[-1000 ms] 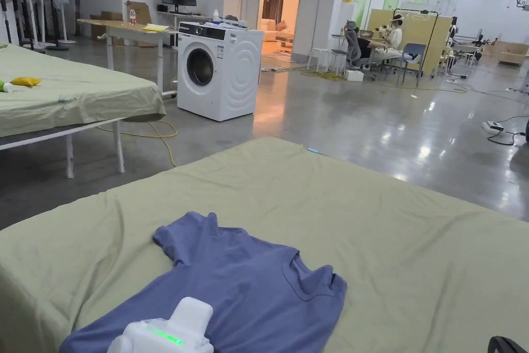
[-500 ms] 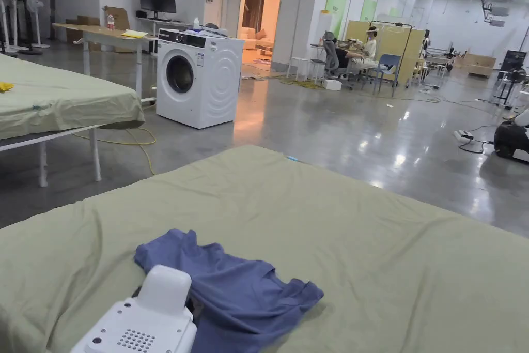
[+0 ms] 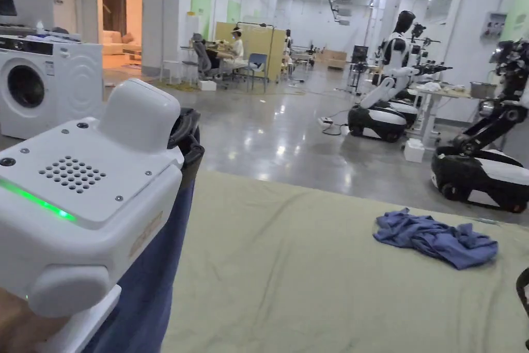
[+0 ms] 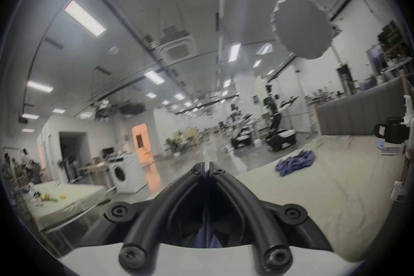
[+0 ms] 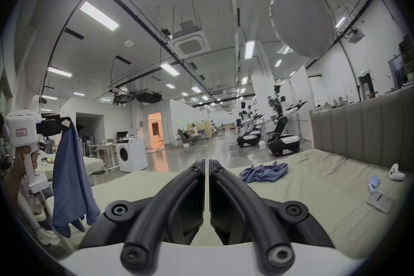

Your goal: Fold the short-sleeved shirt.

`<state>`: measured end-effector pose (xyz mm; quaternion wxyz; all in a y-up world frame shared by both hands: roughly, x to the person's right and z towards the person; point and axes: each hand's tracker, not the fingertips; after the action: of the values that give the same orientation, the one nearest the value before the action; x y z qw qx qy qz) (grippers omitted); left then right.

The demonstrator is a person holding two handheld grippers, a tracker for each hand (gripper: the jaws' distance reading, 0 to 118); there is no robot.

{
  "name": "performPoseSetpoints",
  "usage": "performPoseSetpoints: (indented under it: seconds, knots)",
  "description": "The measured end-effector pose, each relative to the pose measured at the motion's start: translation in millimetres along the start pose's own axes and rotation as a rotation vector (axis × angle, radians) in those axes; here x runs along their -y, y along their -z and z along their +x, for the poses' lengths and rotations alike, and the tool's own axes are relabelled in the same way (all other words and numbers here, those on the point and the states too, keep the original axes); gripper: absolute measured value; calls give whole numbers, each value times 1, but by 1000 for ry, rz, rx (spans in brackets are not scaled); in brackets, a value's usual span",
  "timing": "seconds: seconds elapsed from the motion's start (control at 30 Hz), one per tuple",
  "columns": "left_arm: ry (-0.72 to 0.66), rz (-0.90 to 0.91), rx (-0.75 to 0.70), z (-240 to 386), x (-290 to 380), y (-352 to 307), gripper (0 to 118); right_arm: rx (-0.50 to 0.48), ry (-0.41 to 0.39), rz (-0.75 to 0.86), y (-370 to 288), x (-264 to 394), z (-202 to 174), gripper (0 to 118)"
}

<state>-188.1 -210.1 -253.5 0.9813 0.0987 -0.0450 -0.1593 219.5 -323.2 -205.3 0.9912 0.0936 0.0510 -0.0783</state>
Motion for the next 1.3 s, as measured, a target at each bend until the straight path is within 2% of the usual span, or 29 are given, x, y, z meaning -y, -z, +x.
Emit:
performPoseSetpoints:
  seconds: [0.13, 0.3, 0.4, 0.5, 0.67, 0.73, 0.8, 0.87, 0.97, 1.0, 1.03, 1.1, 1.13, 1.3]
  knots:
    - [-63, 74, 190, 55, -30, 14, 2, 106, -109, 48, -30, -16, 33, 5]
    - [-74, 139, 348, 123, -44, 23, 2, 191, -102, 77, -63, -23, 69, 5]
    - [-78, 93, 430, 163, -33, 33, 2, 231, -91, 71, -74, -21, 86, 5]
    - [-59, -20, 509, 206, -3, 45, 2, 262, -76, 51, -81, -14, 99, 5]
    - [193, -330, 539, 292, 104, 66, 2, 284, -44, -9, -87, 6, 110, 5]
    - [275, -550, 582, 316, 155, 77, 2, 285, -29, -34, -89, 12, 113, 5]
    - [295, -723, 603, 322, 209, 83, 2, 284, -22, -48, -92, 17, 114, 5]
    - [255, -784, 554, 310, 232, 82, 2, 285, -18, -57, -94, 21, 116, 5]
    - [15, -717, 515, 272, 215, 73, 3, 280, -16, -83, -88, 25, 119, 5]
    - [-46, -672, 482, 258, 203, 72, 8, 277, -14, -89, -85, 26, 119, 5]
    - [-94, -627, 445, 246, 191, 69, 27, 275, -13, -89, -82, 26, 117, 5]
    - [-135, -511, 354, 220, 157, 57, 106, 269, -26, -60, -81, 24, 111, 6]
    - [-156, -434, 313, 204, 141, 47, 112, 261, -40, -35, -81, 21, 108, 6]
    - [-325, -56, 43, 135, 86, -29, 112, 212, -140, 22, -80, 11, 87, 6]
